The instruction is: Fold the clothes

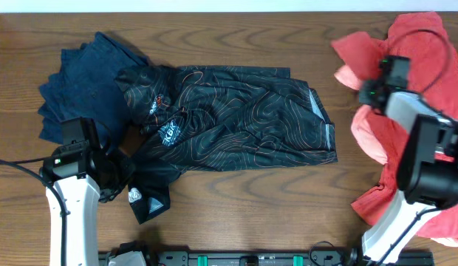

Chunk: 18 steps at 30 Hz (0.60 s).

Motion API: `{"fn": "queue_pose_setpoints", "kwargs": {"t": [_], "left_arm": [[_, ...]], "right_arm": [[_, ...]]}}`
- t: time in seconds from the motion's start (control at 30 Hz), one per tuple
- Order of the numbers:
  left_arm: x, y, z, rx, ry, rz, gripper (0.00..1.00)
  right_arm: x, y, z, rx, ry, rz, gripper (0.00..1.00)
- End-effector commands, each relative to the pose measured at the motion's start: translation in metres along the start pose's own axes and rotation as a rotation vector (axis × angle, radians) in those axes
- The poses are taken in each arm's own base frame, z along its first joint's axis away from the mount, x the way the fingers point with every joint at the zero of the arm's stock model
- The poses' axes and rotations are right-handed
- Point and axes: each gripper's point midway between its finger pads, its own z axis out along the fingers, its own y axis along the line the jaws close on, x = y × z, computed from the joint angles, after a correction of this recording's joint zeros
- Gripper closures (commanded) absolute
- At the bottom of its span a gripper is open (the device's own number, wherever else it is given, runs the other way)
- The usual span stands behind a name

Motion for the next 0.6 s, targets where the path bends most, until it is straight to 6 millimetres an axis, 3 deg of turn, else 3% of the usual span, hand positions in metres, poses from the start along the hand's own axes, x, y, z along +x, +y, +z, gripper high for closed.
{"fn": "queue_pose_setpoints", "kwargs": {"t": [0.0, 0.1, 0.2, 0.37, 0.47, 0.53, 0.57], "left_arm": [[-0.001, 0.001, -0.001, -0.001, -0.003, 0.017, 0.94], [0.0, 0.001, -0.001, -0.001, -0.003, 0.027, 0.94], [0.0, 0.001, -0.001, -0.001, -0.003, 0.027, 0.94], [0.0, 0.001, -0.001, -0.002, -0.002, 0.027, 0.94], [0.0, 0.001, -0.001, -0.002, -0.002, 0.027, 0.94], [0.0, 0.001, -0.001, -0.002, -0.002, 0.027, 0.94], [0.0, 0.001, -0.001, -0.001, -0.003, 0.027, 0.94]], "right_arm": [[0.019, -0.109, 0.011, 0.281, 0.071, 0.219, 0.99], [0.018, -0.148, 0.005, 0.28, 0.101, 0.344, 0.99], [0.011, -0.174, -0.005, 0.245, 0.107, 0.423, 0.98], [0.0, -0.211, -0.038, 0.32, 0.091, 0.595, 0.97], [-0.019, -0.202, -0.056, 0.233, 0.061, 0.601, 0.96], [-0.035, -0.176, -0.067, 0.085, 0.041, 0.497, 0.91], [-0.044, -0.152, -0.076, -0.034, 0.032, 0.406, 0.83]]}}
